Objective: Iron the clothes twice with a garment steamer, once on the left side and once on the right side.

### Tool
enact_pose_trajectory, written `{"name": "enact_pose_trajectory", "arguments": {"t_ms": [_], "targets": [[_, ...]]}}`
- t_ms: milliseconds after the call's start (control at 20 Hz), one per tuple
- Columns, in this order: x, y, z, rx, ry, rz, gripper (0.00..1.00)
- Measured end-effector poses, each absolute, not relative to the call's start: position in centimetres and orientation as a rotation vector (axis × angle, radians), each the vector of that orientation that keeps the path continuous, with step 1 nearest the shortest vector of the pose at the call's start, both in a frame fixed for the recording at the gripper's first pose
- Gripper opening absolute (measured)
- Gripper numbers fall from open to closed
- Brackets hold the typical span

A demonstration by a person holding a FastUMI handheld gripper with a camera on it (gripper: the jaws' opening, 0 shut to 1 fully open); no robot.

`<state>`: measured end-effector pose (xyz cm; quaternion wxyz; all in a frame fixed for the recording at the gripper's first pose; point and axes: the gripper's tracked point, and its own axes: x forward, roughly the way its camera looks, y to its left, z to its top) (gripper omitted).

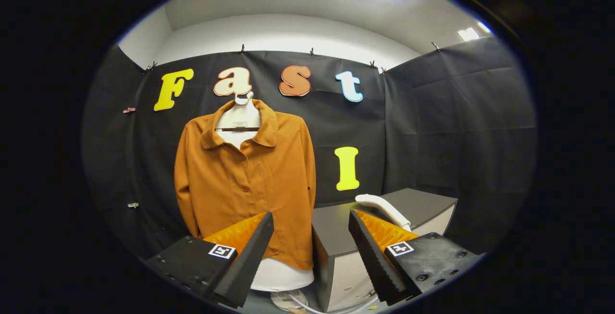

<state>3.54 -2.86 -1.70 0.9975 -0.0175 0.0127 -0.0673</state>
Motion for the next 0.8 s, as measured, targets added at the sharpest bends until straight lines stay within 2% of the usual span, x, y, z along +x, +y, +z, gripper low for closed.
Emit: {"name": "enact_pose_trajectory", "arguments": {"t_ms": [400,800], "targets": [[12.8,-11.2,-1.2,-0.041,0.016,-0.139,0.98],[20.8,-20.4,-3.7,-0.04,0.107,-0.137,0.98]]}}
